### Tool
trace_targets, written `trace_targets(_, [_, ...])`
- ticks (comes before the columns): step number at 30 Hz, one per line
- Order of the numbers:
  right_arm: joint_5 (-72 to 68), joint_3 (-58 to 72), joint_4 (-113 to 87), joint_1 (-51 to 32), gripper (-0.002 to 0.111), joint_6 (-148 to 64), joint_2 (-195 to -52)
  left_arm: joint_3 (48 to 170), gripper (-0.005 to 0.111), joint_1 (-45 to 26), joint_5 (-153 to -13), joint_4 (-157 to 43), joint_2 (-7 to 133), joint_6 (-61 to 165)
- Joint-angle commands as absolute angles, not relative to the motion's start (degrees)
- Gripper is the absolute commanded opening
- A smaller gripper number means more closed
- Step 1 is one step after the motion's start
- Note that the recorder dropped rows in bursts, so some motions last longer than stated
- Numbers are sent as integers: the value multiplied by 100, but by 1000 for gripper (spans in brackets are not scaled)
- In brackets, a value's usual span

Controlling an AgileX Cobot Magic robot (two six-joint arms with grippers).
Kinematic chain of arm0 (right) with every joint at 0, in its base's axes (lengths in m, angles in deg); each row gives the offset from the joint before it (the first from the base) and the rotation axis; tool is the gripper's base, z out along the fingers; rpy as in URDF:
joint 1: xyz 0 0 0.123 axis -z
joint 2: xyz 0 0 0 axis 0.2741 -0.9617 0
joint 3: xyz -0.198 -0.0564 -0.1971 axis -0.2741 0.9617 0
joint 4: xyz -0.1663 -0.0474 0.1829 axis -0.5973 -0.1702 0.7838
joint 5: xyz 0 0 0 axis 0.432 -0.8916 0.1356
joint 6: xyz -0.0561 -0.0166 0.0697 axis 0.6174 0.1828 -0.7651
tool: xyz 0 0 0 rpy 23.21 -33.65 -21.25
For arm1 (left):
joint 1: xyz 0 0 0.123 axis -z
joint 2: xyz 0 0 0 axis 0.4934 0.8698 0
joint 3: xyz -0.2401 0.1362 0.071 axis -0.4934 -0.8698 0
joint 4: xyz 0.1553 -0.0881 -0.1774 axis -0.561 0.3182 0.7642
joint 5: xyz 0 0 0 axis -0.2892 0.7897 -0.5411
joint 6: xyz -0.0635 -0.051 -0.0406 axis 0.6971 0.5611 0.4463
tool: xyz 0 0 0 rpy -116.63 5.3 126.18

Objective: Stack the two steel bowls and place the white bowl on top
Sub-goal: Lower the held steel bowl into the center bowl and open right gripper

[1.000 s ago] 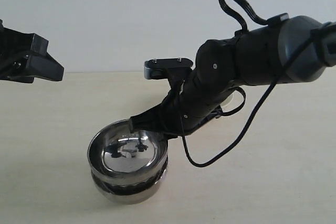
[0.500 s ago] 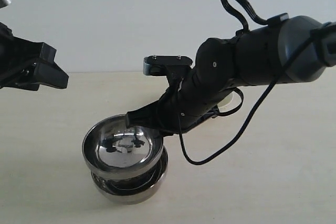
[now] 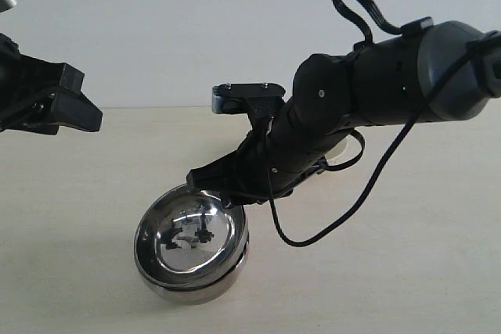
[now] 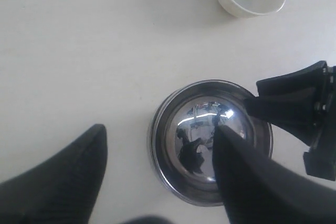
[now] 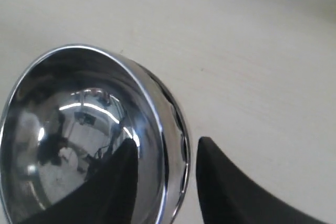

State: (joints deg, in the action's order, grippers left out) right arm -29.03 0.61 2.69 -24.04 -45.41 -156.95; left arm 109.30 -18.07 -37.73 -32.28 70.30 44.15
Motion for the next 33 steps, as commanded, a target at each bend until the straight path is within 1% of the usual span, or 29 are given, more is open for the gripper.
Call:
trace_targets(1, [-3095, 30, -107, -2404, 32, -4560, -15394, 10943, 56, -1809, -3823, -3246, 7038, 4376])
trace_targets(3, [-3238, 30, -125, -2404, 30, -4561, -15341, 10943, 56, -1809, -3837, -3246, 7038, 4376])
trace_targets(5, [-3334, 30, -125, -2404, 20, -4544, -15370, 10943, 56, -1809, -3846, -3246, 7038, 4376])
trace_targets(7, [-3283, 111, -179, -2404, 0, -4518, -15479, 10943, 56, -1809, -3846, -3246, 7038, 4376])
trace_targets(17, [-3064, 121, 109, -2404, 0, -4364, -15749, 10943, 56, -1809, -3869, -3246, 7038, 4376])
trace_targets(25, [-3064, 121, 117, -2404, 0, -4375, -15762, 10943, 56, -1809, -3847, -3246, 7038, 4376])
trace_targets(33, [-2770, 94, 115, -2404, 0, -4279, -15533, 10943, 56, -1809, -3931, -3246, 7121, 4376])
